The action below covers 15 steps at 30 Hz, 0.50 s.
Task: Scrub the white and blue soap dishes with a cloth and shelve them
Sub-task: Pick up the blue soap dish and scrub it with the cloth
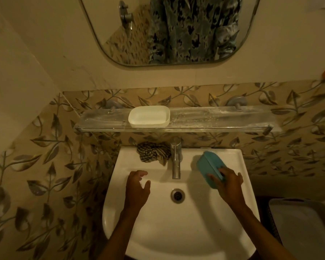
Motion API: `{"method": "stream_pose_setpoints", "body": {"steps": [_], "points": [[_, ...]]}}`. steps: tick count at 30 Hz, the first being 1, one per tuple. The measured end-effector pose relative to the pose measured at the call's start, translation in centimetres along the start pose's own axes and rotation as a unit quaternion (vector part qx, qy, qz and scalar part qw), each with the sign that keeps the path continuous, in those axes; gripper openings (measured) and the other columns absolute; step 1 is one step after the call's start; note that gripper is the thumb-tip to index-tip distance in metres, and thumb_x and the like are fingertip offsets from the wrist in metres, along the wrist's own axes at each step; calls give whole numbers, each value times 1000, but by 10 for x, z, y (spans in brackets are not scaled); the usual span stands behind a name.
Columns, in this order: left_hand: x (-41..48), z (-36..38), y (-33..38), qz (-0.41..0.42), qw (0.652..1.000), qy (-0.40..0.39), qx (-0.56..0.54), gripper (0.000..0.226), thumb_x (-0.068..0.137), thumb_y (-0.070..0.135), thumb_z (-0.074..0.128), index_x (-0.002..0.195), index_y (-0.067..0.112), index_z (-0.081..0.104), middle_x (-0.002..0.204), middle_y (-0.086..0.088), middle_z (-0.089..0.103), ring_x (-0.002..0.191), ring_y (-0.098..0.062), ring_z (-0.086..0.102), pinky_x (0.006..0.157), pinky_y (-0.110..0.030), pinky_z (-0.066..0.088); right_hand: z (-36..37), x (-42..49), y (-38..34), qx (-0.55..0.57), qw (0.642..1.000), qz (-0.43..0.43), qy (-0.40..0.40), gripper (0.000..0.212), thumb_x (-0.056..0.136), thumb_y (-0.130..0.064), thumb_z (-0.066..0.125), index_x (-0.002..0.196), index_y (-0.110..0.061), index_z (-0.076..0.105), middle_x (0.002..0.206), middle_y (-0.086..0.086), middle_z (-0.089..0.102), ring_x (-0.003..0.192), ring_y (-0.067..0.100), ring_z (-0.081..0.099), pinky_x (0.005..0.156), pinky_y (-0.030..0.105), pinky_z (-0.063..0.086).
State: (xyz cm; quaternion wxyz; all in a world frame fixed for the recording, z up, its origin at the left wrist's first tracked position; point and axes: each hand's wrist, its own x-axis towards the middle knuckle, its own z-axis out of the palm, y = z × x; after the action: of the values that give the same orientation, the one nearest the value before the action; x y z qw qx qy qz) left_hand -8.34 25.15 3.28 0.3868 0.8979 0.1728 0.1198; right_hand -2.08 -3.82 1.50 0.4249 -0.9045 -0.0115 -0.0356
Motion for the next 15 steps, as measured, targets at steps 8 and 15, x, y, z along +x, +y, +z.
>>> {"method": "stream_pose_setpoints", "body": {"steps": [8,15], "points": [[56,9,7,82,993,-56,65,39,78,-1,68,115,-6,56,117,-24,54,112,-37,51,96,-48,44,-17,-70,-9,307,937,168,12,17,79,-20,74,95,-15,69,88,5,71,83,22,68,55,22,54],[119,24,16,109,973,-147,142,50,80,4,64,129,6,51,133,-17,51,124,-34,47,103,-46,41,-10,-105,-6,363,910,203,-8,24,90,-15,61,109,-30,57,104,-8,67,94,7,64,64,17,55]]}}
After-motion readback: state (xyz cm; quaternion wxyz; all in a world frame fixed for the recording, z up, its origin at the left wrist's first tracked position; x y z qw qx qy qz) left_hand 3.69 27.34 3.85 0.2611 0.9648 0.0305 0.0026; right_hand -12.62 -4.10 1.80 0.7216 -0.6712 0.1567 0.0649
